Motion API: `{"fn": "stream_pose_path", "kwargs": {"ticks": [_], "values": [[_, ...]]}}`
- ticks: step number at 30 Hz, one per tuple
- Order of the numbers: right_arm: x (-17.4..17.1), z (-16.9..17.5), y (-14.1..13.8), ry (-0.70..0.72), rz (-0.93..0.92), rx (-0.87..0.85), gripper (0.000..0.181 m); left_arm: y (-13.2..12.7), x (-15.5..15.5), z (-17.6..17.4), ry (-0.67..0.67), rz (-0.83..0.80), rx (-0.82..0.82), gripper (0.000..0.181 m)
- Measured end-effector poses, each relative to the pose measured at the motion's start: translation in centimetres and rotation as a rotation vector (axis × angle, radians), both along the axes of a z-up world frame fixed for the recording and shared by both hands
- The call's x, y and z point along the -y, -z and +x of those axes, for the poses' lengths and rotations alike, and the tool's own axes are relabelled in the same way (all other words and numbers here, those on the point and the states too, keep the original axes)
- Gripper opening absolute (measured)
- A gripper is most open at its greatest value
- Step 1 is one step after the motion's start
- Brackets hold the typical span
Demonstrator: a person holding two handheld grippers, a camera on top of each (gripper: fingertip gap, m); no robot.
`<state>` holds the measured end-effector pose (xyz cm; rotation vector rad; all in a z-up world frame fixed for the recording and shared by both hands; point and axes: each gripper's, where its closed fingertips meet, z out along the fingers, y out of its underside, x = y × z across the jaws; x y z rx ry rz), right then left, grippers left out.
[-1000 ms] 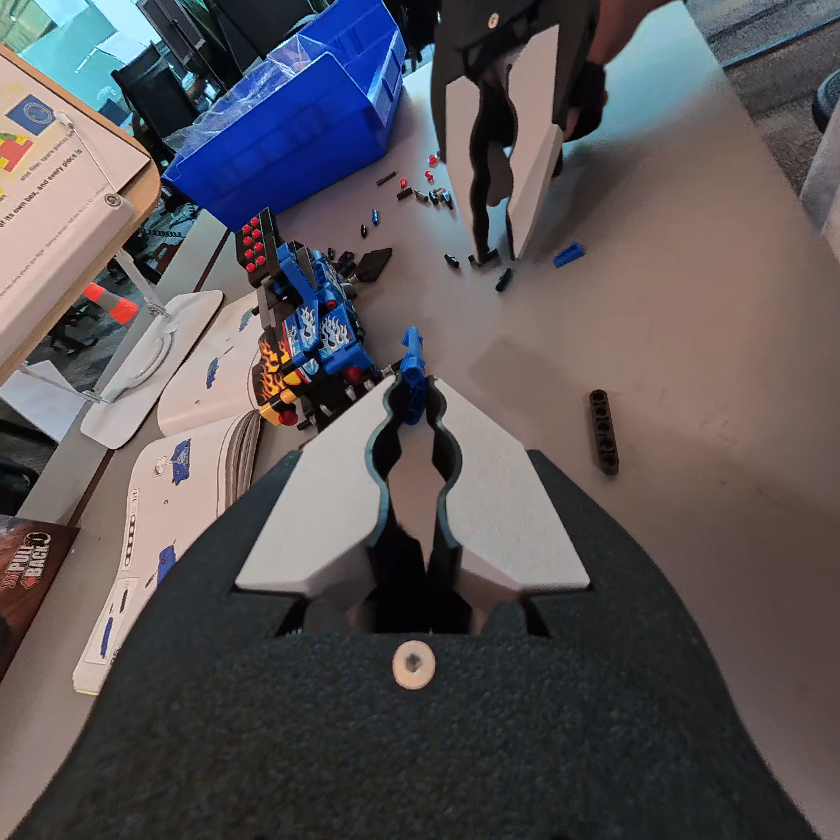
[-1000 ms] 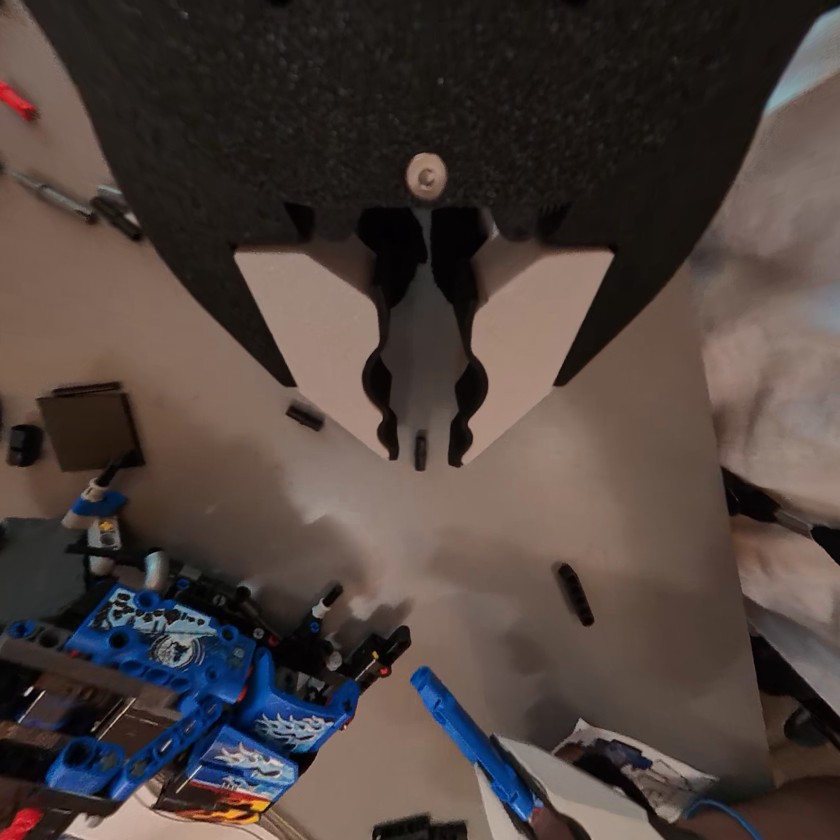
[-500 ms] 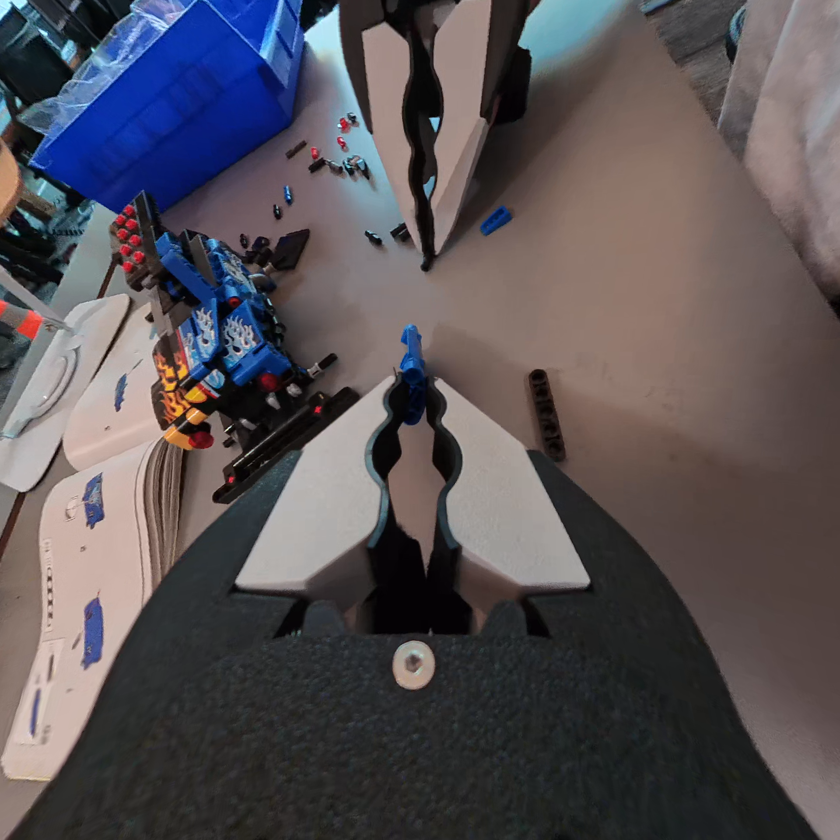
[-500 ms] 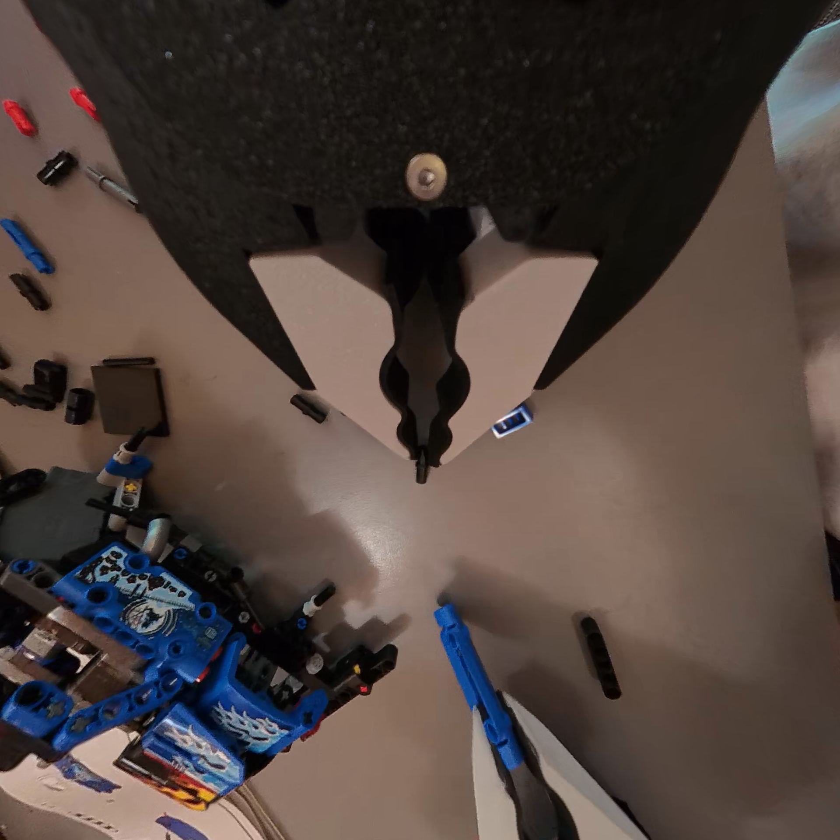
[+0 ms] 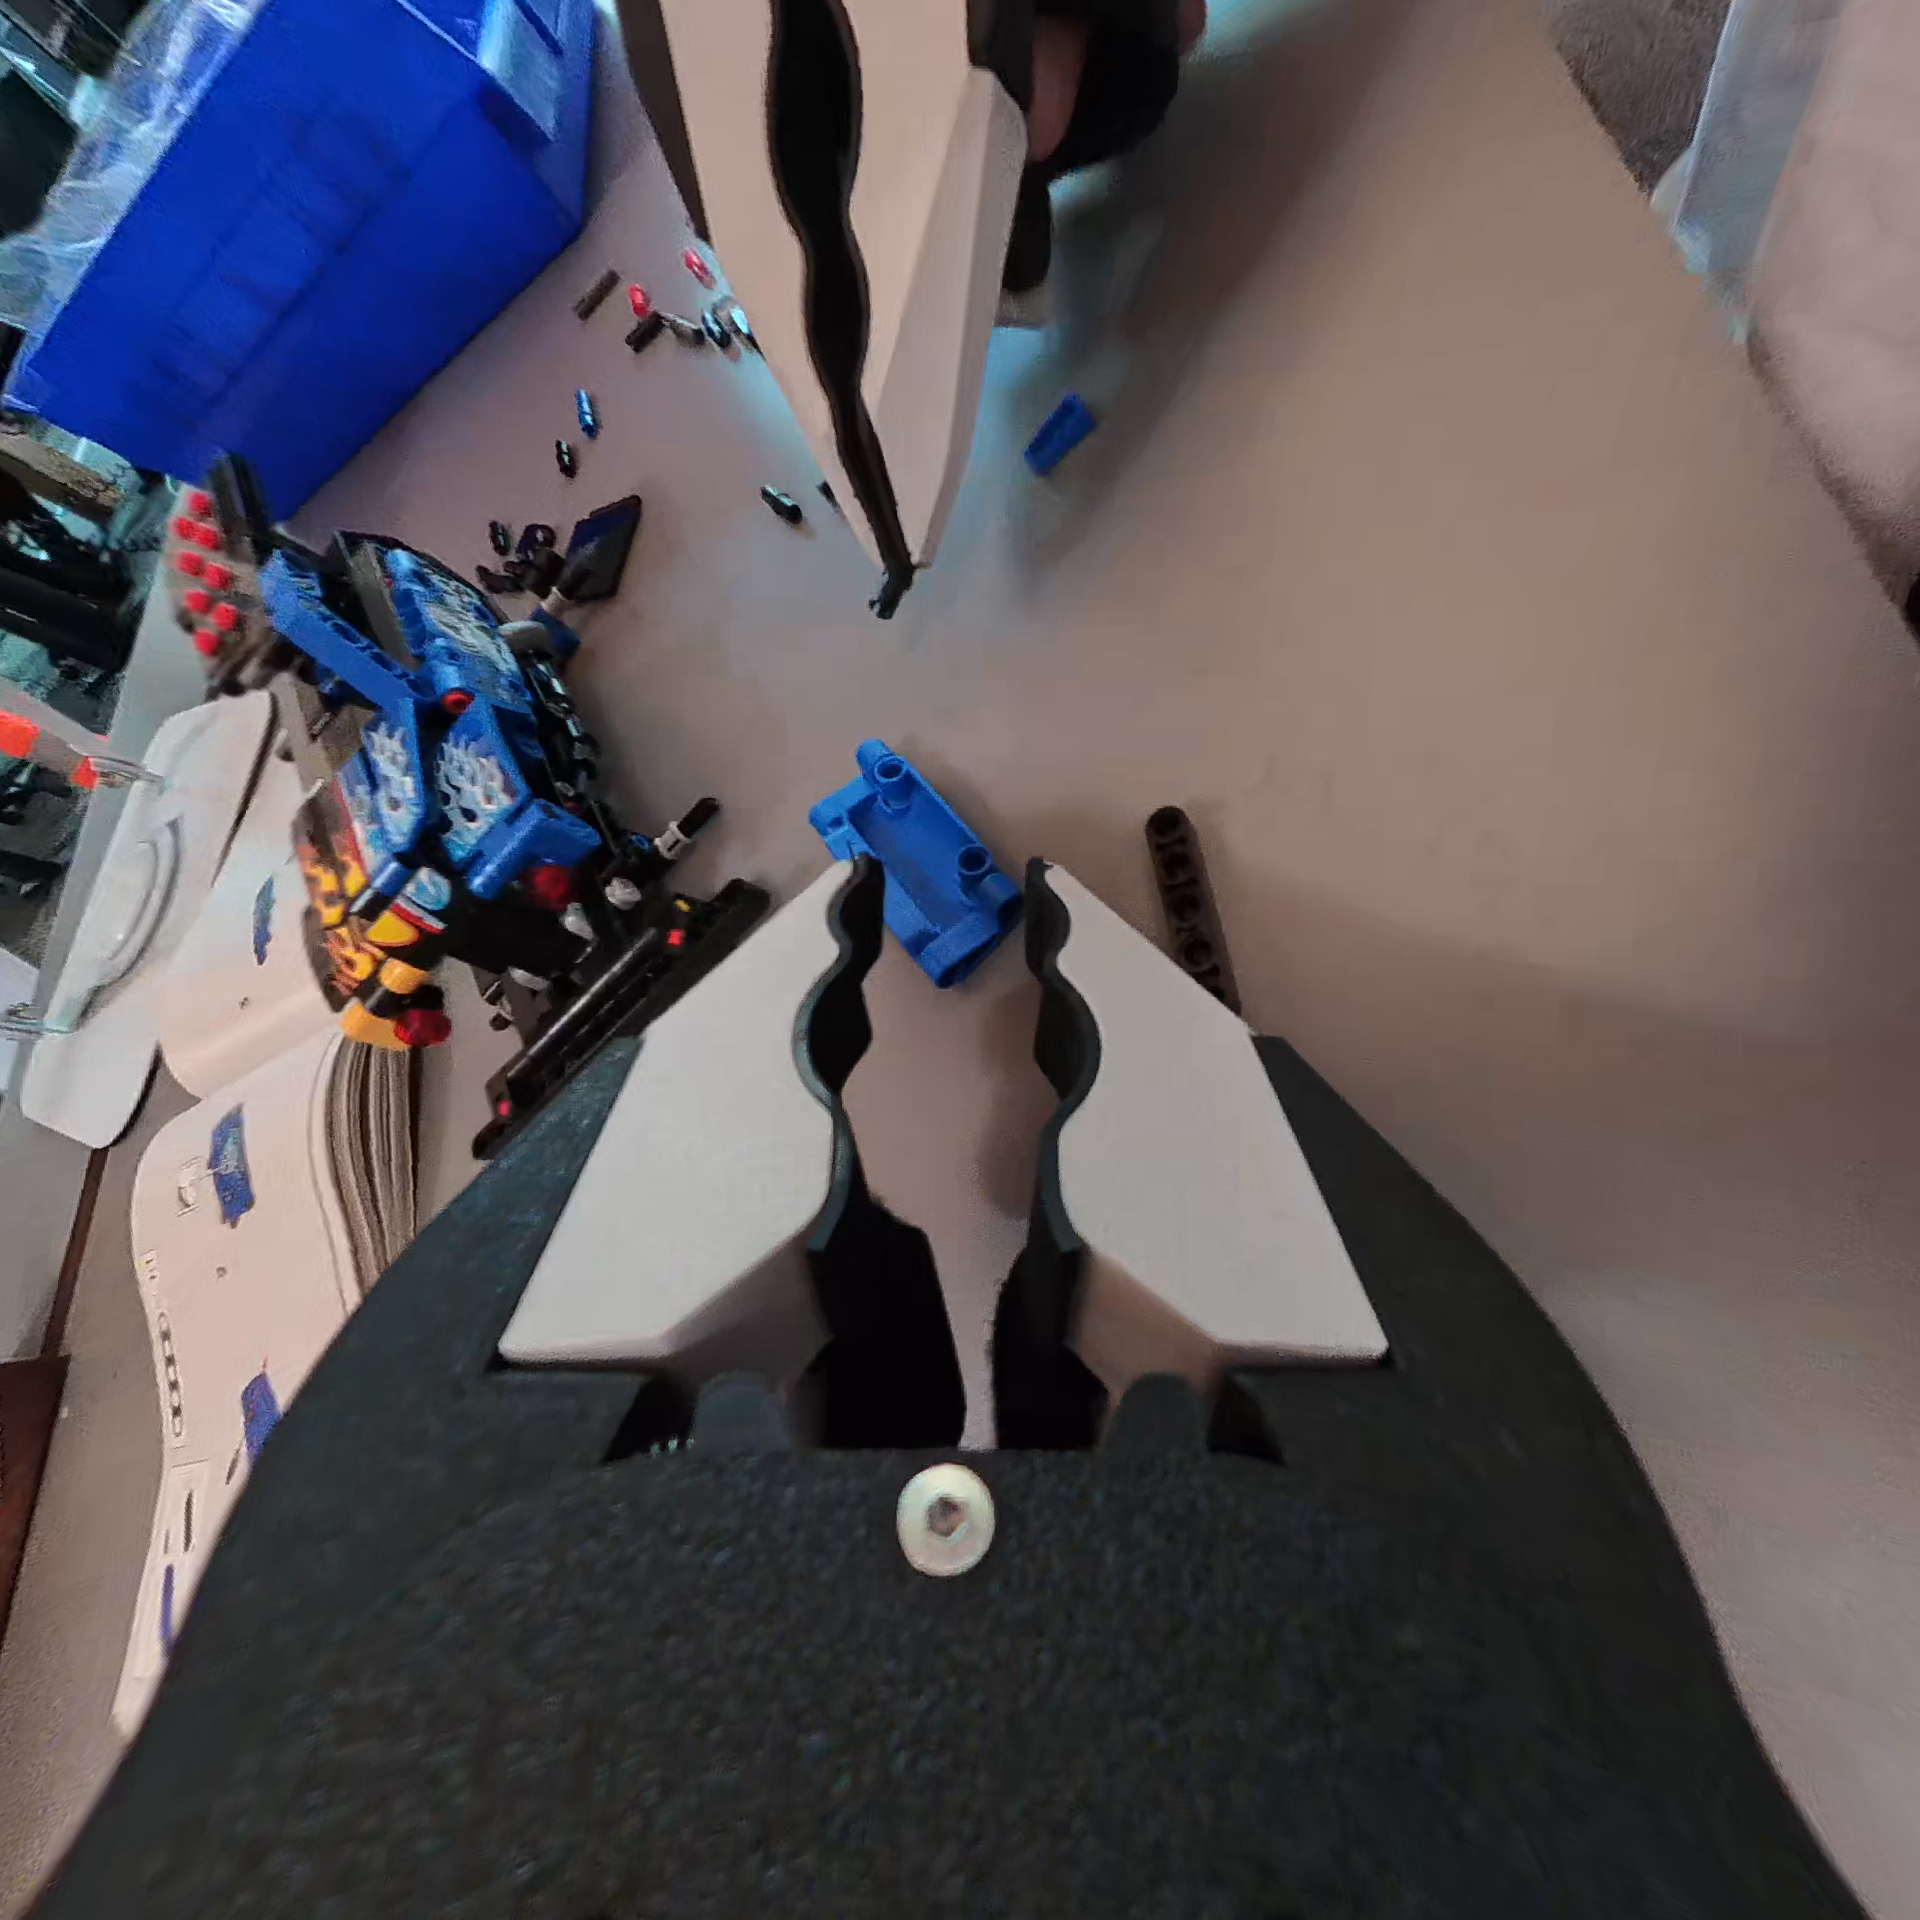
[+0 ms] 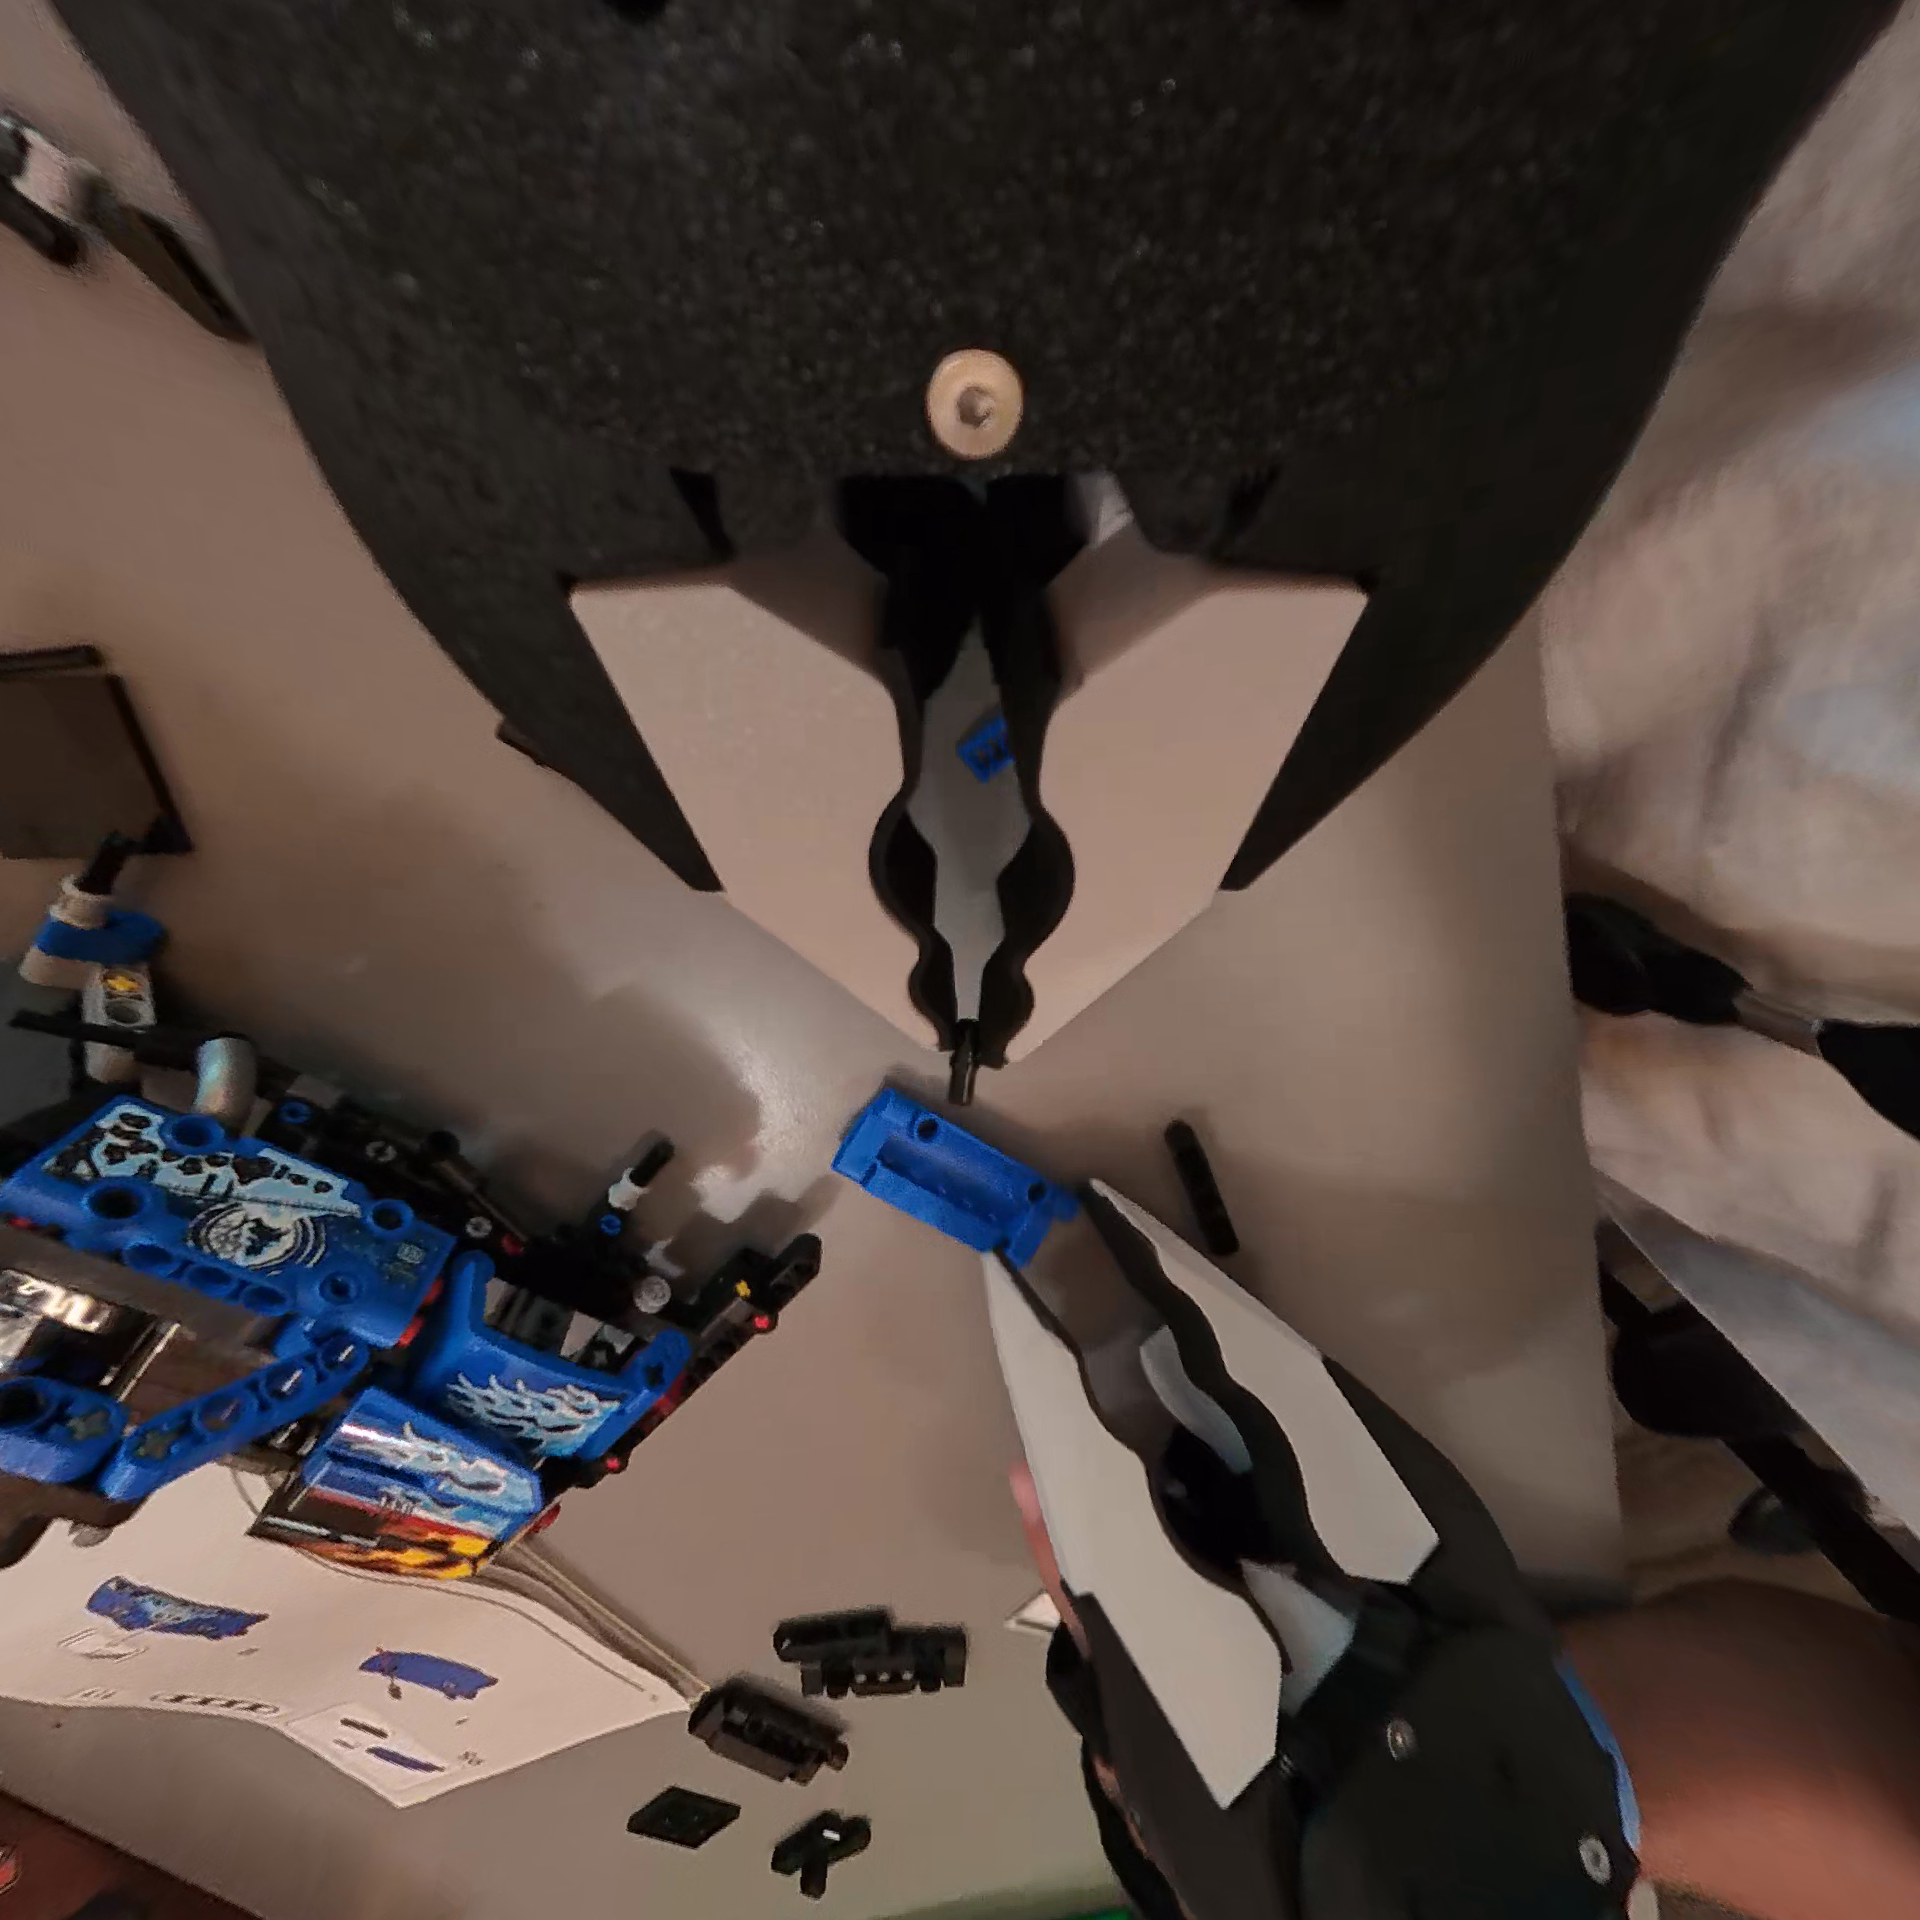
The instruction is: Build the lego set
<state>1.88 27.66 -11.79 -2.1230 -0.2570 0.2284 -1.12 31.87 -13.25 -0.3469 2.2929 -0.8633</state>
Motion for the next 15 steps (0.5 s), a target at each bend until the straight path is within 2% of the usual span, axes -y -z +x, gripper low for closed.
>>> {"fn": "stream_pose_path", "kwargs": {"ticks": [1,4,8,11,15], "values": [[-0.2,-0.2,-0.3,0.006,0.006,-0.032,0.003,-0.6,0.0,0.0,-0.001,-0.028,0.007,0.026],[-0.8,-1.4,-1.5,-0.014,0.016,-0.164,0.003,-2.8,0.1,0.2,-0.007,-0.065,0.095,0.026],[-1.5,-3.1,-2.7,-0.07,0.021,-0.289,0.003,-3.8,1.4,-0.3,0.043,0.043,0.246,0.023],[-2.0,-4.0,-3.1,-0.115,0.003,-0.315,0.003,-4.1,2.1,-0.5,0.051,0.077,0.3,0.019],[-2.5,-4.8,-3.3,-0.147,-0.005,-0.308,0.003,-4.4,1.9,-0.5,0.044,0.093,0.333,0.005]]}}
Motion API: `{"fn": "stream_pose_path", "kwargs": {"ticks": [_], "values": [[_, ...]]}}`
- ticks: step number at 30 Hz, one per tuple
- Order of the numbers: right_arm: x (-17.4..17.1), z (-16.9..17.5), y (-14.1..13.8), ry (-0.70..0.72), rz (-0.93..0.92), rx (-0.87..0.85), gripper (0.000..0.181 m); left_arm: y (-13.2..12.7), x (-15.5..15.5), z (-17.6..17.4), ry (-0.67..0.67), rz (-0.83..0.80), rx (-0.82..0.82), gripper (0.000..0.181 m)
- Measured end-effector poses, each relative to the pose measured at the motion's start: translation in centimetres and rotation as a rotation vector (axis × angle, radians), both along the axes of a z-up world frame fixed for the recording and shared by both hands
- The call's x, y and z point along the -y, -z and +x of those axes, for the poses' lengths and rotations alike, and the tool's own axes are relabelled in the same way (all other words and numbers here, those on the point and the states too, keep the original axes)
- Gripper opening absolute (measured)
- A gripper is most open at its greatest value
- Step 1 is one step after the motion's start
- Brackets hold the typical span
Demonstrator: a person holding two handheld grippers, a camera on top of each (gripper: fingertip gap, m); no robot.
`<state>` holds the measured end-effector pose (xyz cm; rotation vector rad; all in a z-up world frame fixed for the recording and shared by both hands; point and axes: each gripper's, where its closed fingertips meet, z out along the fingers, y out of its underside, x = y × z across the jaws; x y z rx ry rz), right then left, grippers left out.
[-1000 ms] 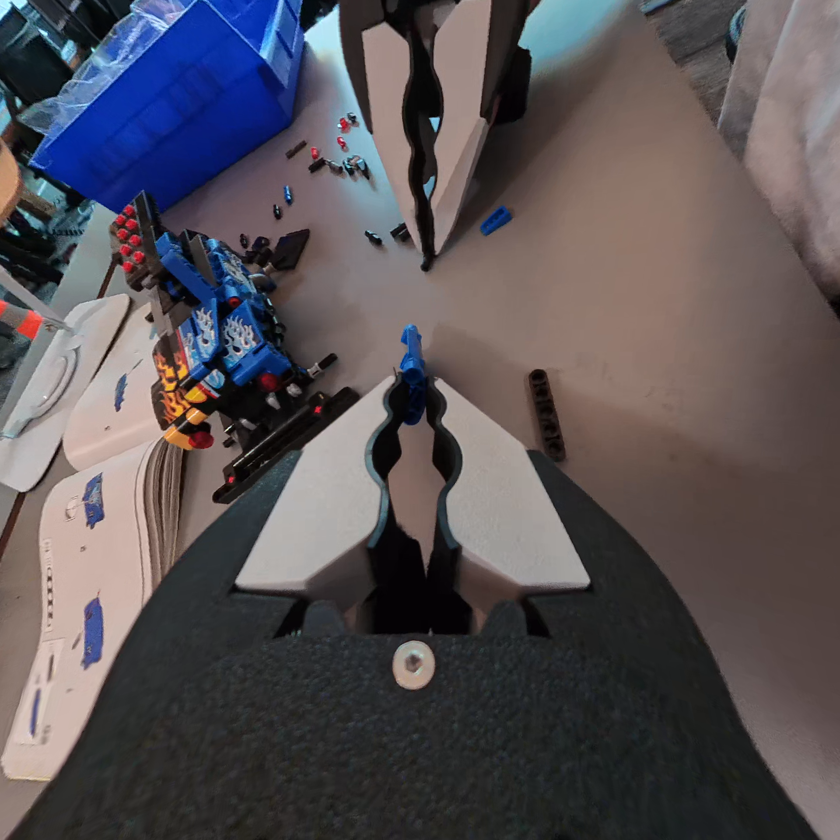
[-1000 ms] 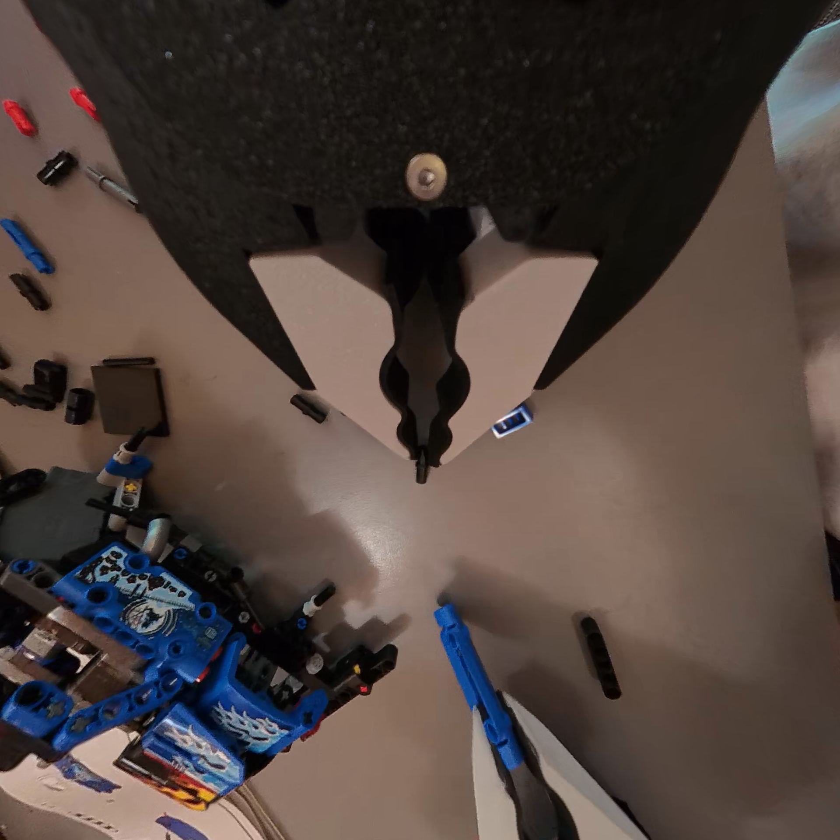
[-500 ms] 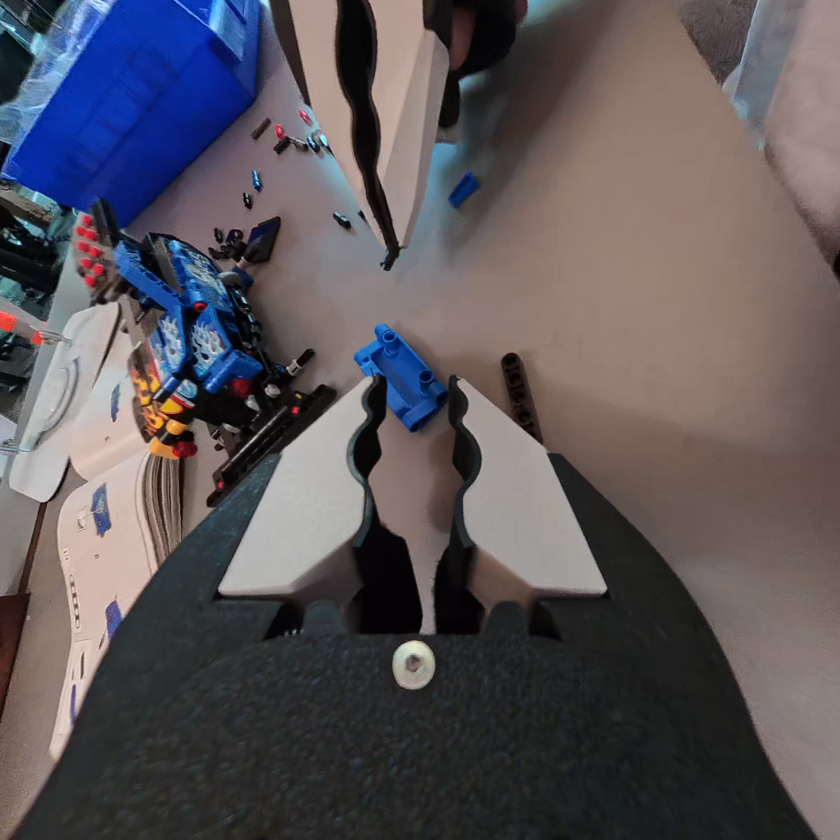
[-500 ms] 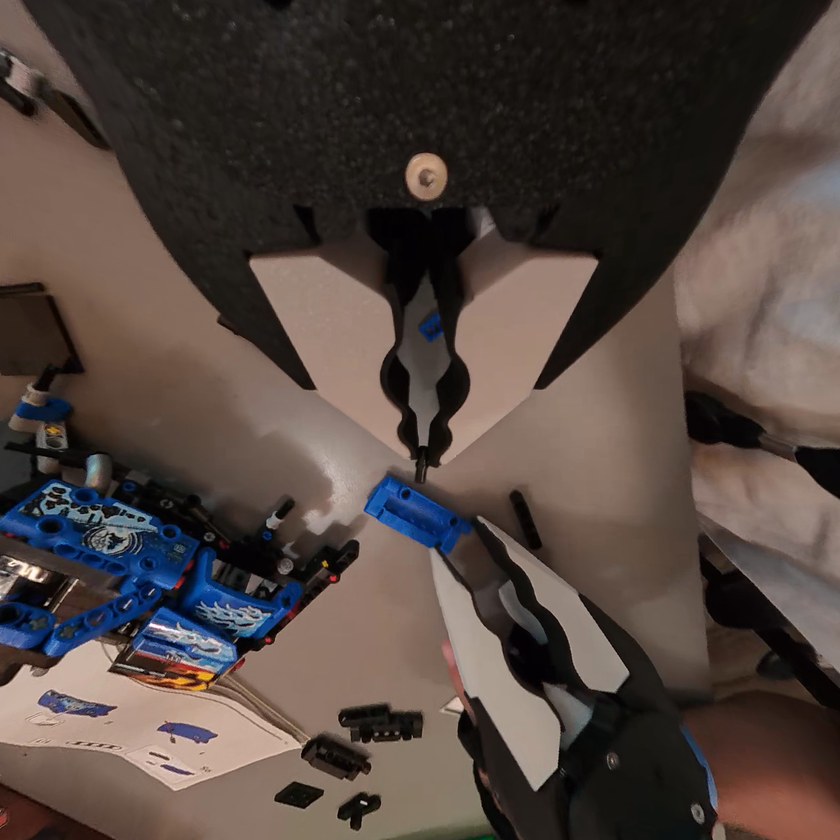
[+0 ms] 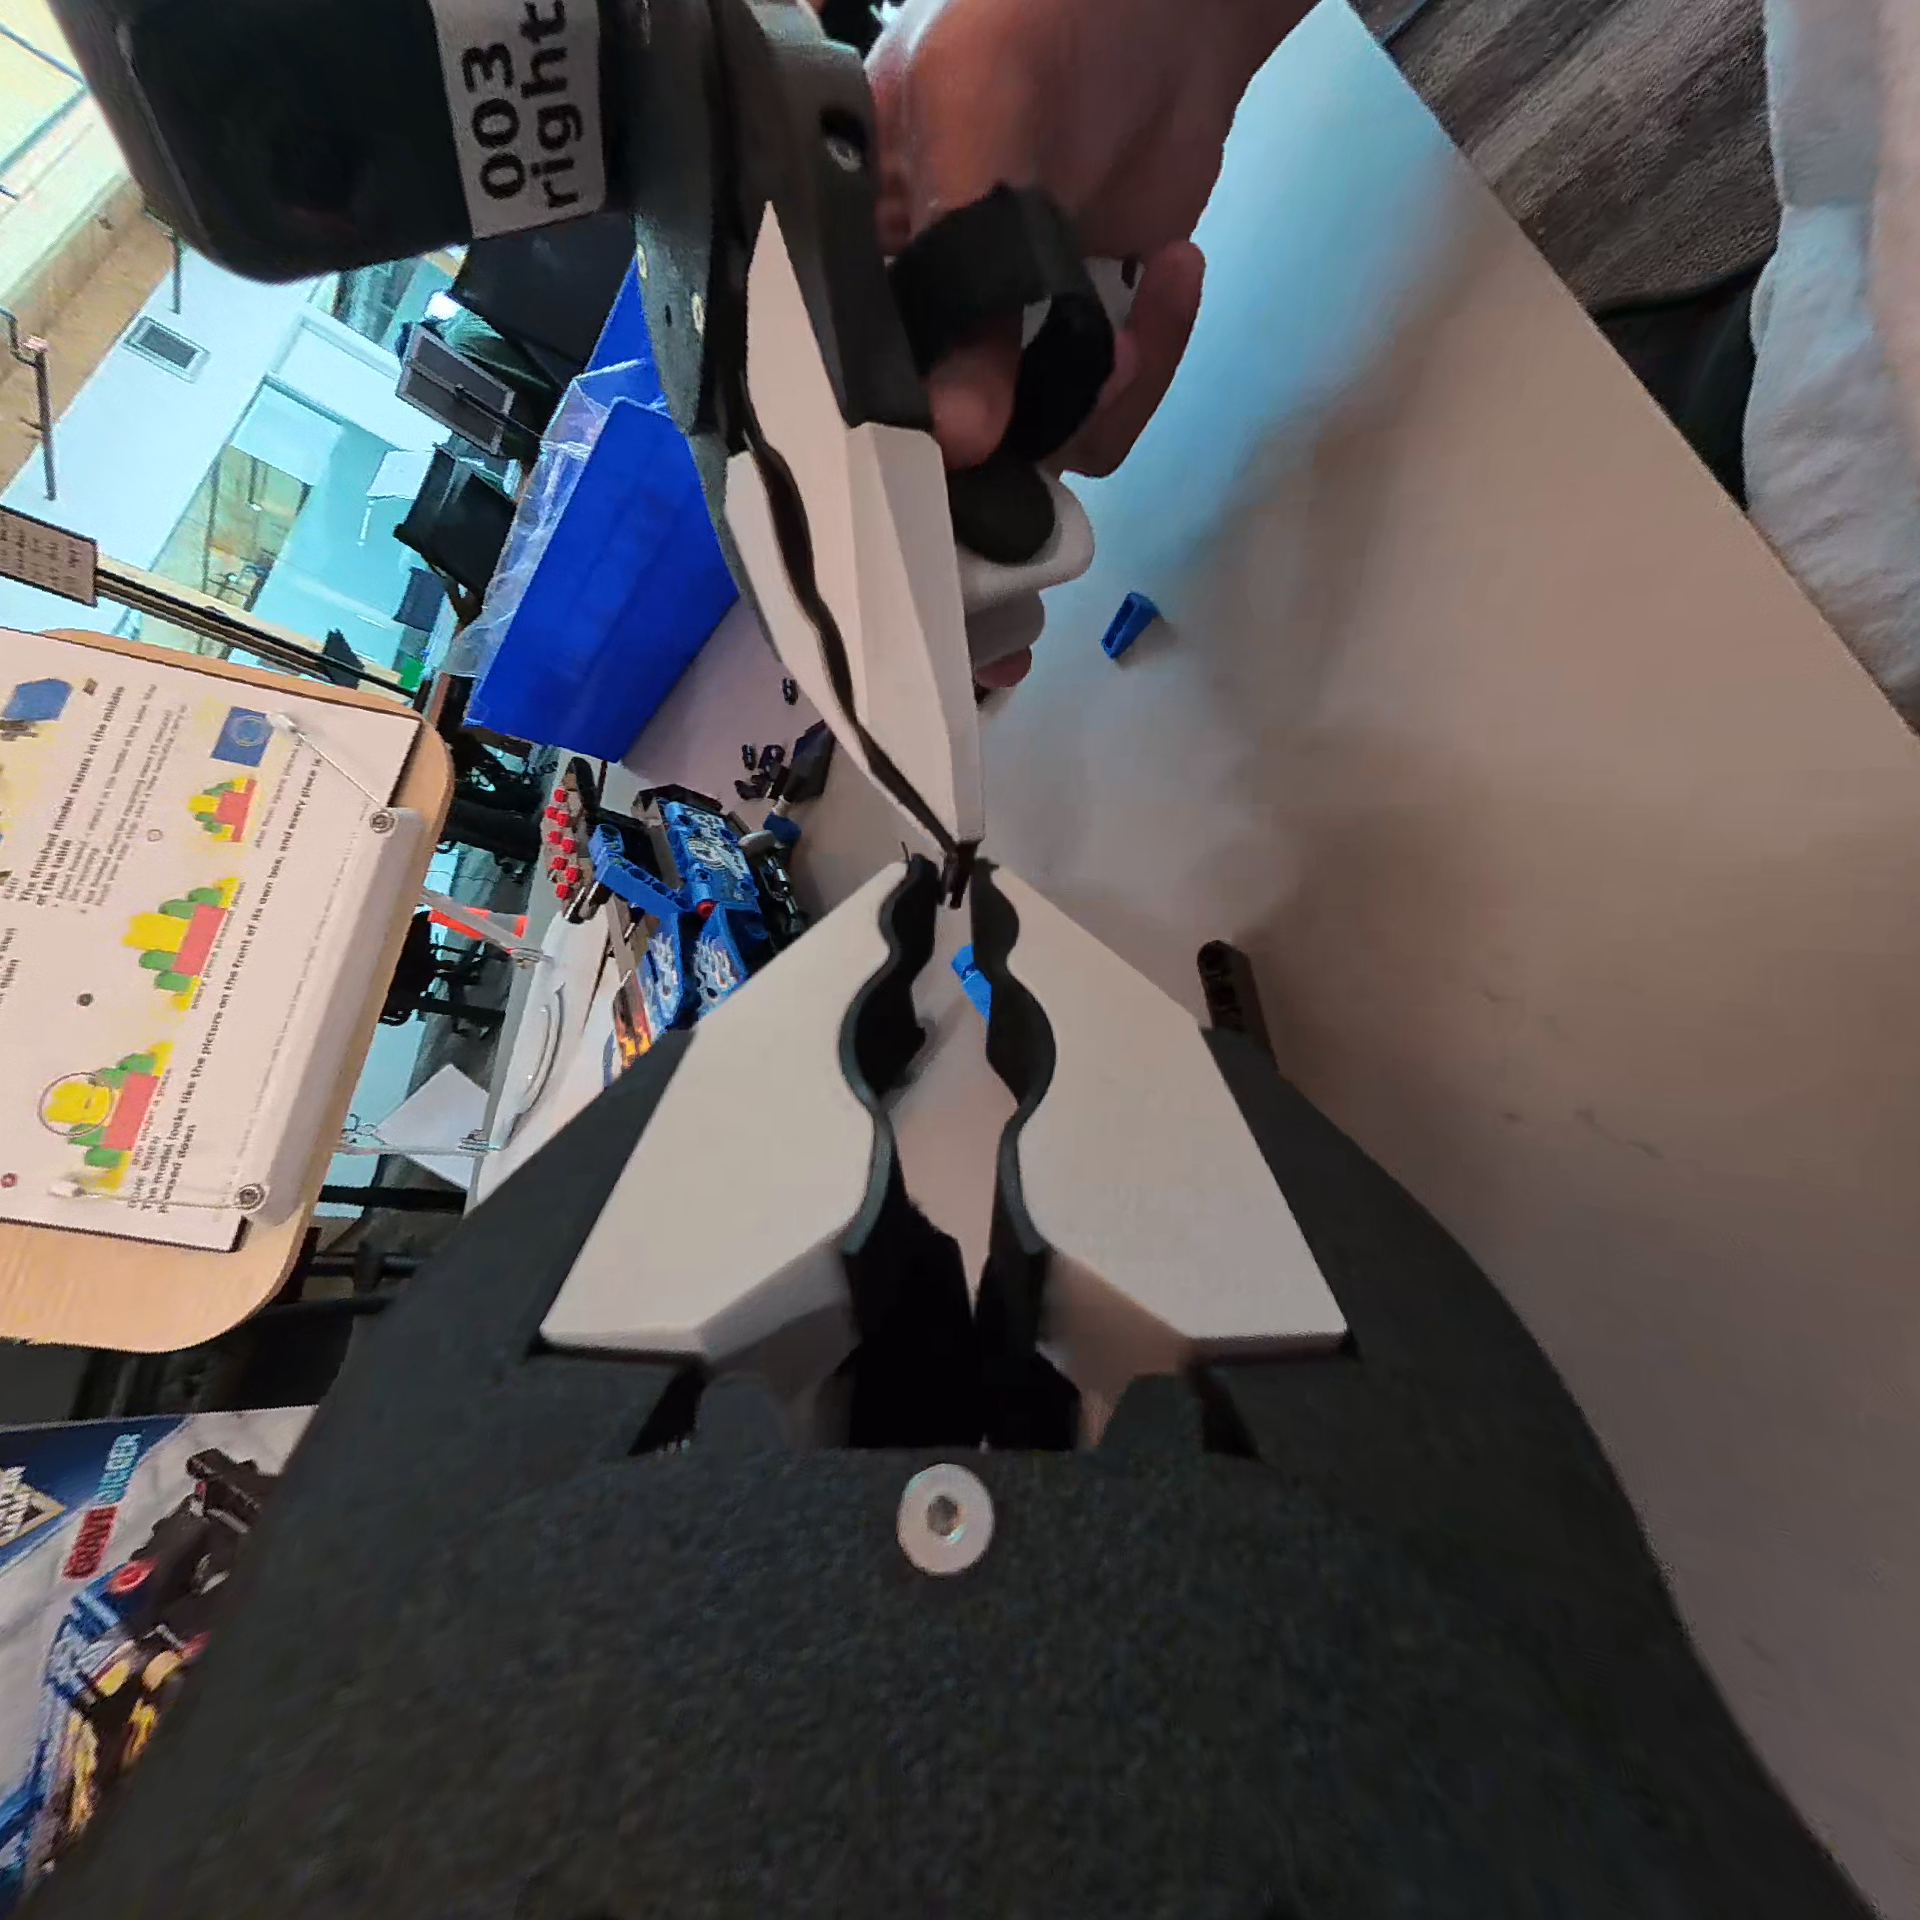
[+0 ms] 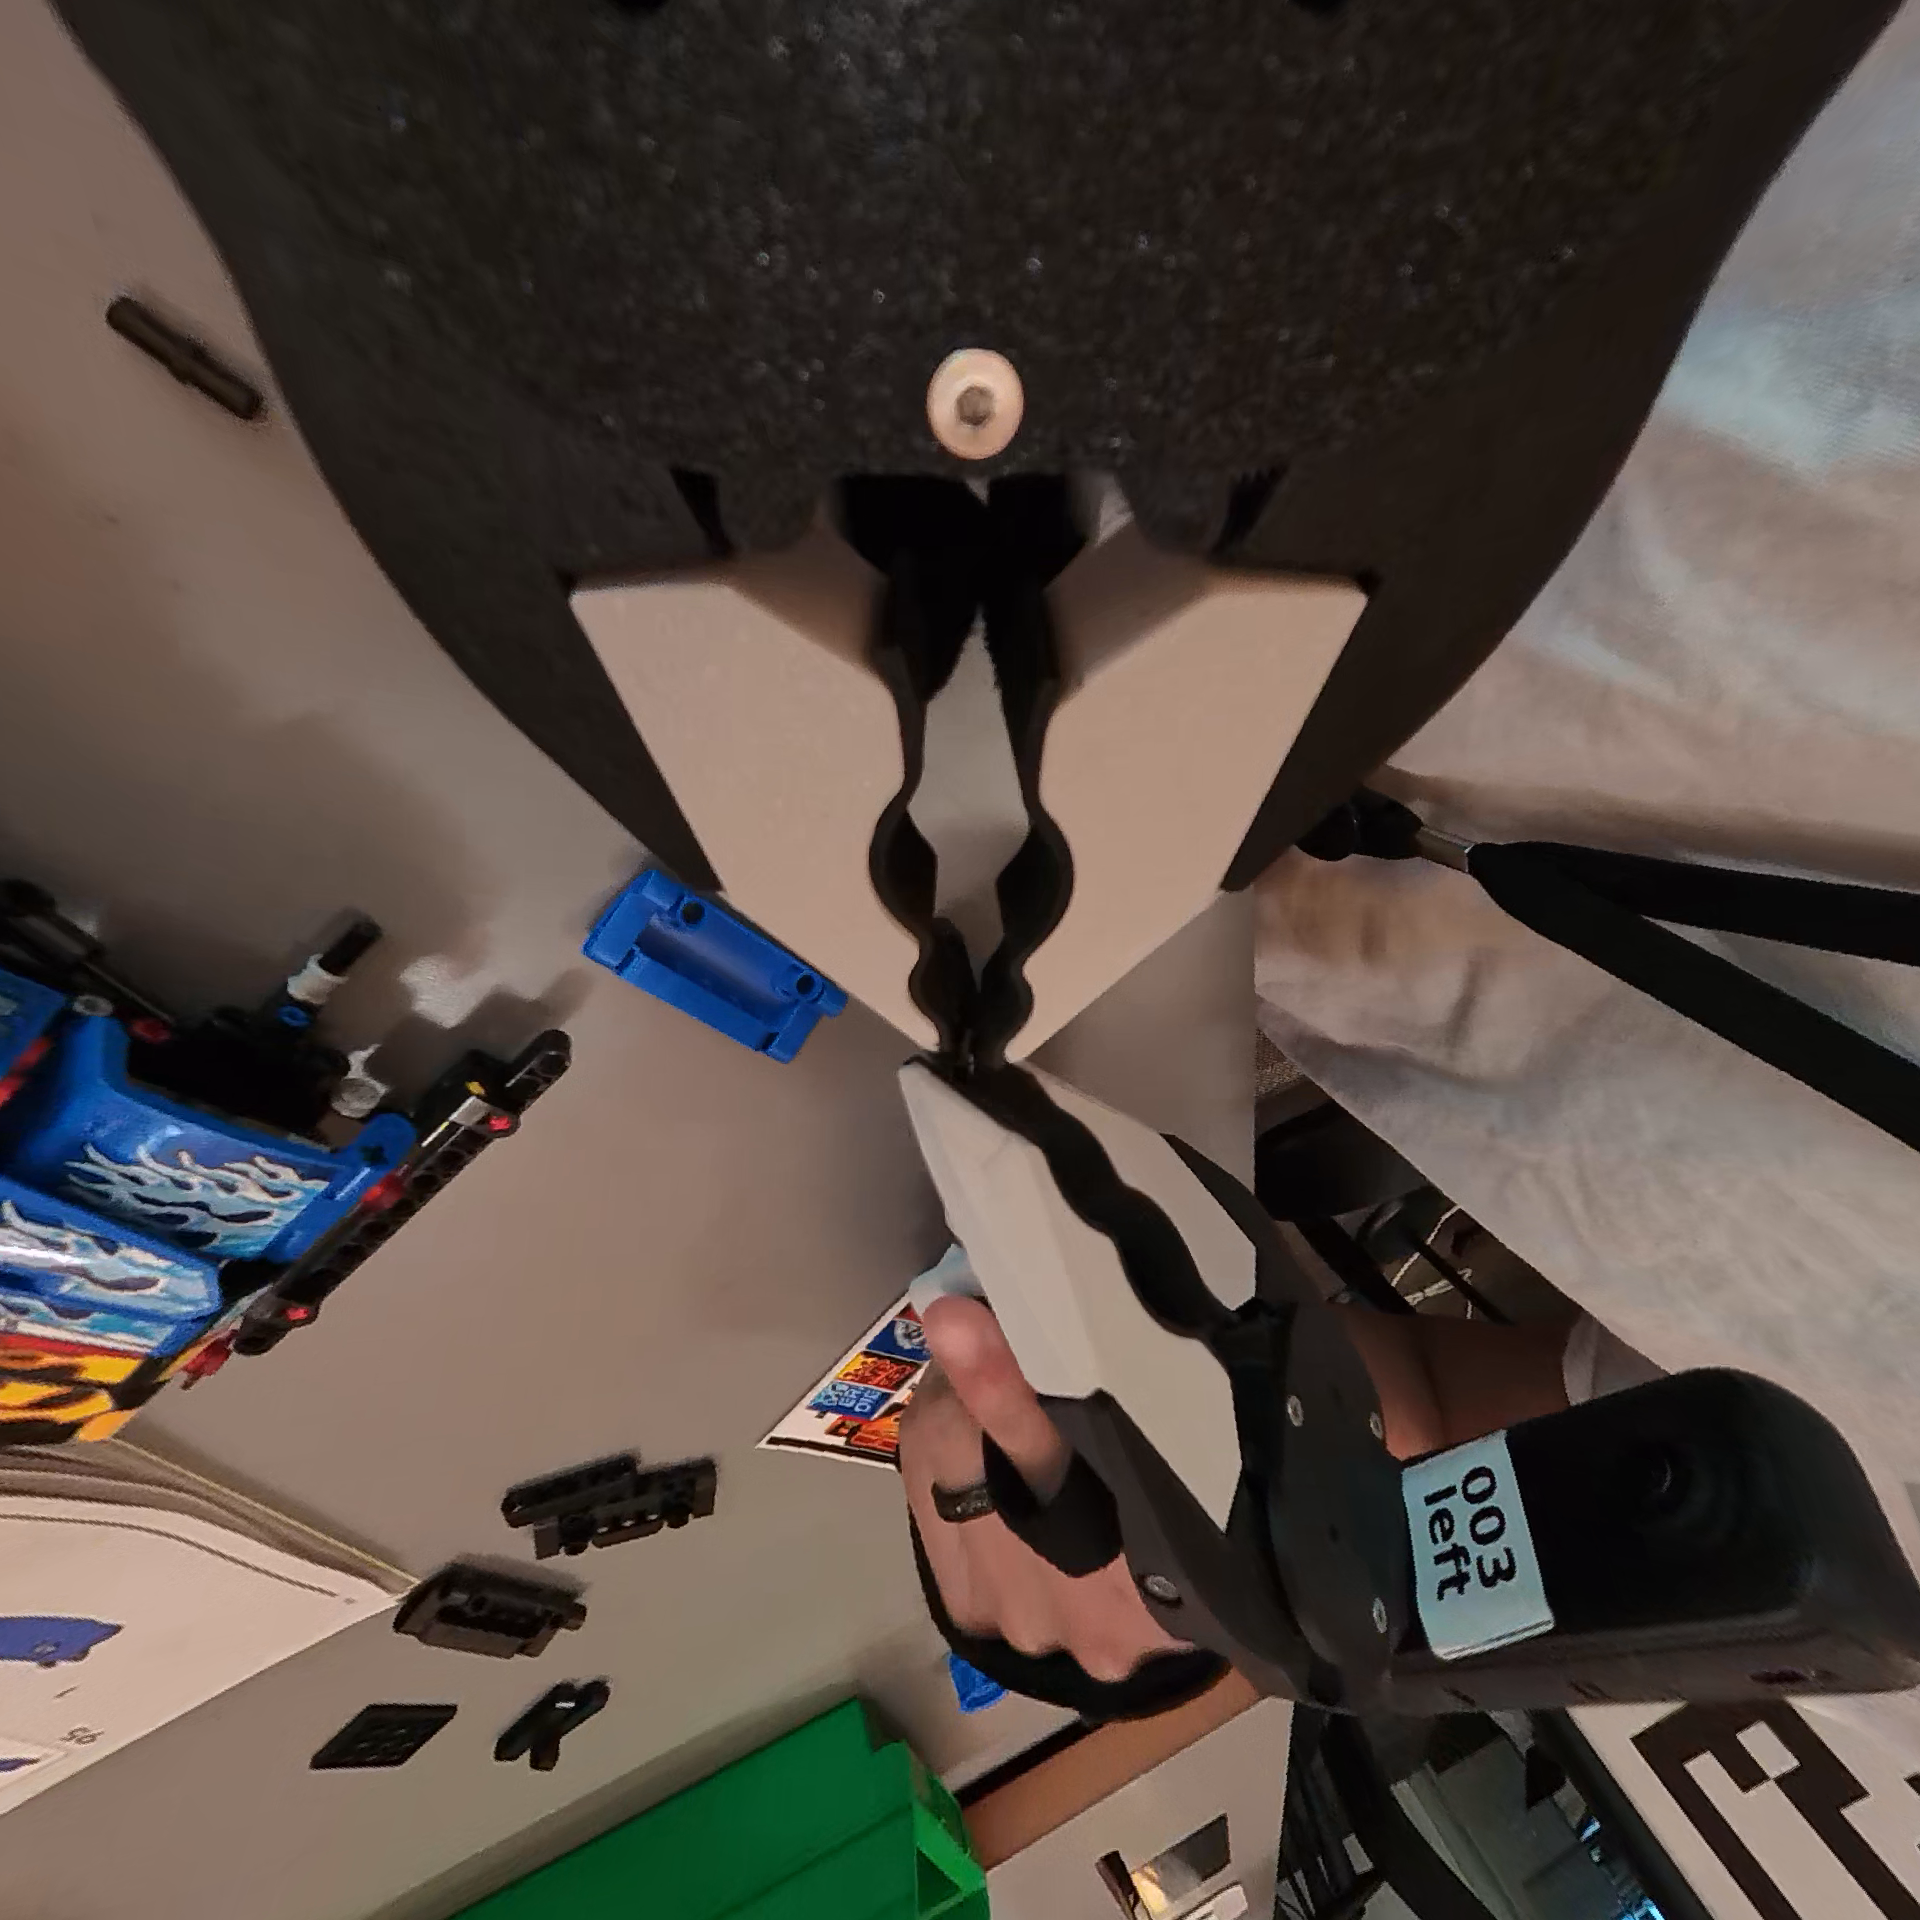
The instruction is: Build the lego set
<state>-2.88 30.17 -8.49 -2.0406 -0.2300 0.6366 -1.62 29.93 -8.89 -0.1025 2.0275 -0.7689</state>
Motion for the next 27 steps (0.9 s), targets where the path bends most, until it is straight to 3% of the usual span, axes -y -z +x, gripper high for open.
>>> {"fn": "stream_pose_path", "kwargs": {"ticks": [7,19,27], "values": [[-1.1,1.3,-1.8,0.122,0.137,0.041,0.01,-1.9,-1.1,1.2,-0.114,-0.086,0.044,0.002],[-1.6,1.6,-3.0,0.218,0.229,-0.133,0.008,-2.8,-1.4,1.6,-0.162,-0.063,0.122,0.002],[-1.8,2.0,-3.2,0.263,0.268,-0.031,0.004,-3.3,-1.8,1.9,-0.197,-0.078,0.159,0.003]]}}
